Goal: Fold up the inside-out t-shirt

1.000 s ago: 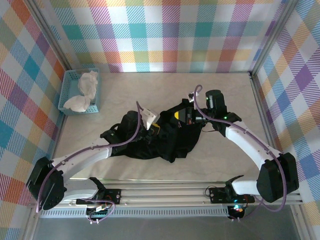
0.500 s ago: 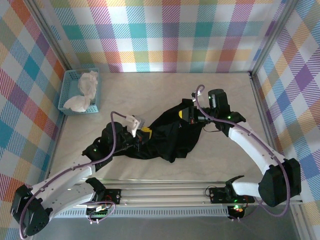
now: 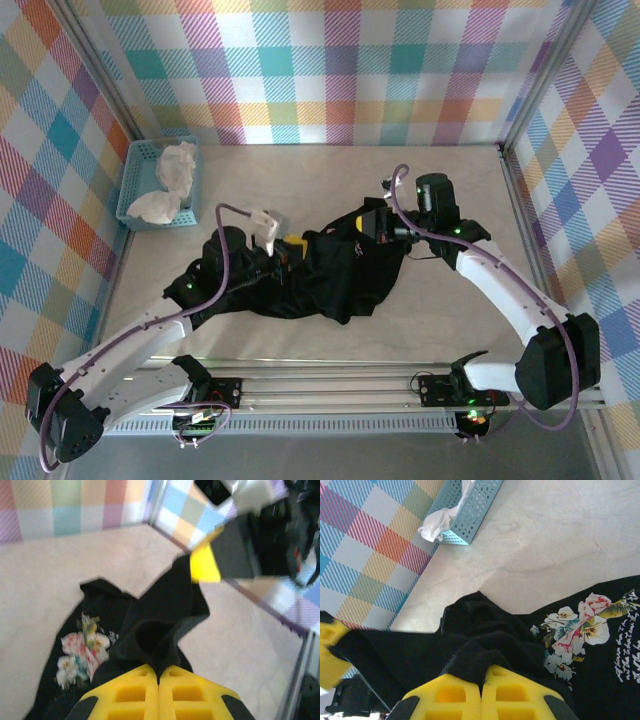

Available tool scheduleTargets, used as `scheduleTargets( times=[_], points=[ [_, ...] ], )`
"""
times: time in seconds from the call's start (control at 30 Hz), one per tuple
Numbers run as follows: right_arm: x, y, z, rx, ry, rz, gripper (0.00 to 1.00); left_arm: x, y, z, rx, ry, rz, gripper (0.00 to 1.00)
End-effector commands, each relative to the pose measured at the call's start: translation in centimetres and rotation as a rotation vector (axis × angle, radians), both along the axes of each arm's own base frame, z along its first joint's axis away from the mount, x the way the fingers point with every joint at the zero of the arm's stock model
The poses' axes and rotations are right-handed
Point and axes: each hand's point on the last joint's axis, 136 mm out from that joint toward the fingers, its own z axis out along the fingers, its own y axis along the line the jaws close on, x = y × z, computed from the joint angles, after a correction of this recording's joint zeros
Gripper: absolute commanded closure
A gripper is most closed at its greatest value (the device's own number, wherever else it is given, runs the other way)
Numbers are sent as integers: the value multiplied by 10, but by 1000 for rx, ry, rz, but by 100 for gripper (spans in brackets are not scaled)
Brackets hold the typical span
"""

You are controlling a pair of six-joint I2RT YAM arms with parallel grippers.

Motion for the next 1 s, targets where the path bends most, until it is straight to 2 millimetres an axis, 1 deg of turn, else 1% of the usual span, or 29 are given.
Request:
scheduleTargets(
  times=[0.0,0.07,0.17,0.27,0.33,0.43,0.53,0.6,0.67,0.77,0.83,0.9,0.97],
  points=[
    [6,-3,20,4,-56,-23,88,13,2,36,-25,-40,49,100],
    [6,-6,23,-4,-73,-35,77,16,-4,46,-22,-47,31,100],
    [7,-15,31,-41,-120,-75,66,28,0,55,0,-50,89,100],
    [6,-23,37,-71,-160,-107,60,38,13,62,28,-66,180,100],
    [6,-28,38,-87,-180,-128,57,39,18,65,47,-76,202,100],
    [8,-34,35,-106,-193,-163,52,39,23,59,83,-72,220,100],
    [10,-37,25,-120,-187,-181,49,37,24,48,104,-56,210,100],
    [11,-36,13,-130,-152,-183,48,36,26,45,99,-43,222,100],
    [14,-35,-3,-150,-110,-180,46,37,33,41,95,-29,260,100],
    [24,-44,-33,-230,-41,-233,40,39,48,38,98,-20,341,100],
    [39,-61,-59,-340,-5,-322,37,37,59,37,101,-23,383,100],
    [55,-74,-81,-439,29,-381,36,33,67,33,96,-28,404,100],
    [73,-81,-103,-537,75,-407,36,29,73,31,88,-28,423,100]
  ],
)
